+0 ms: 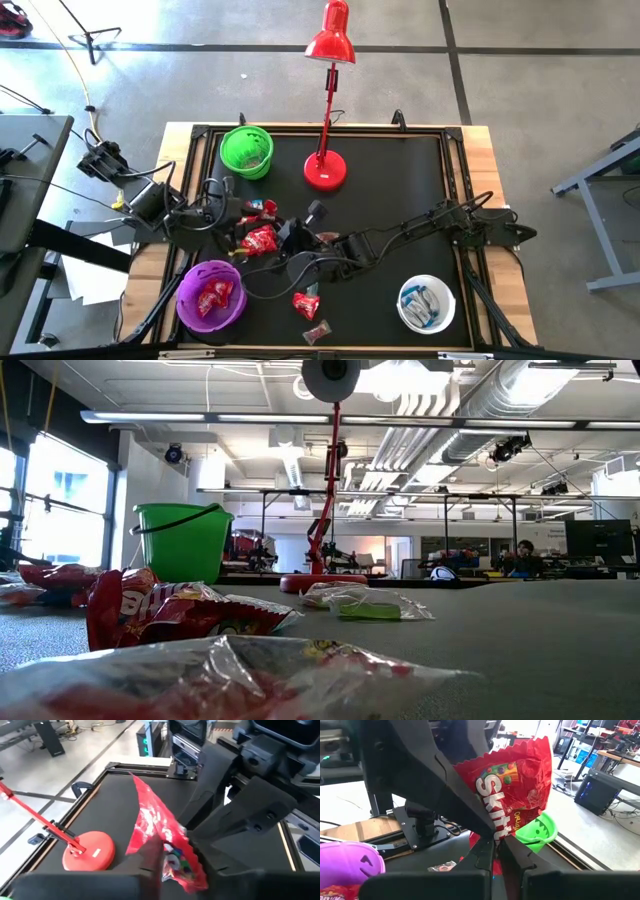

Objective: Sort candy
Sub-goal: Put the red candy into the purple bucket

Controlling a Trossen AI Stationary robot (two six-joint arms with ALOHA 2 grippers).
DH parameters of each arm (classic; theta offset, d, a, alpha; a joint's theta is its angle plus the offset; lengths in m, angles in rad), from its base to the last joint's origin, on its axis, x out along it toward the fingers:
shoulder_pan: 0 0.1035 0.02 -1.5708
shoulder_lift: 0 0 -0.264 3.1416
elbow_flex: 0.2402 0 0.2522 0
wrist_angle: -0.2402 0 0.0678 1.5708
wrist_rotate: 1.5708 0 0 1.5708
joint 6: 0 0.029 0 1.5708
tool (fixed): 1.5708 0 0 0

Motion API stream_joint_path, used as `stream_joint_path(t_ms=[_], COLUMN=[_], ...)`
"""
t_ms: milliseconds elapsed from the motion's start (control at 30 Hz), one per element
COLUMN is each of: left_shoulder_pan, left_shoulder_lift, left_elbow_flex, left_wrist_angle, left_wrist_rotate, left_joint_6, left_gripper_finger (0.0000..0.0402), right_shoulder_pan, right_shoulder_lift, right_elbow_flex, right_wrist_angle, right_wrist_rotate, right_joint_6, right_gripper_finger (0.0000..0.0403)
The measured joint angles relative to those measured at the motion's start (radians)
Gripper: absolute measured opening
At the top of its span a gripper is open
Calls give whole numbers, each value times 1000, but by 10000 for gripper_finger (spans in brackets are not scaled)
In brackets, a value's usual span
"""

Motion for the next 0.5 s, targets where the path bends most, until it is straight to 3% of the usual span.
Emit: stream_joint_path(t_ms=[133,333,500], left_shoulder_pan=[0,0,0], left_shoulder_lift=[0,0,0], left_elbow_flex=[0,1,1], left_wrist_angle=[-1,-1,-4], left_wrist_rotate=[7,8,7], left_joint_6=[1,-4,-5], left_gripper_finger=[10,14,6], right_shoulder_pan=[0,0,0], right_shoulder_lift=[0,0,0], right_elbow_flex=[0,0,0], right_wrist_angle=[-3,-3,-9], right_wrist_rotate=[2,4,3], right_joint_6=[0,20,19], right_gripper_finger=[9,17,68])
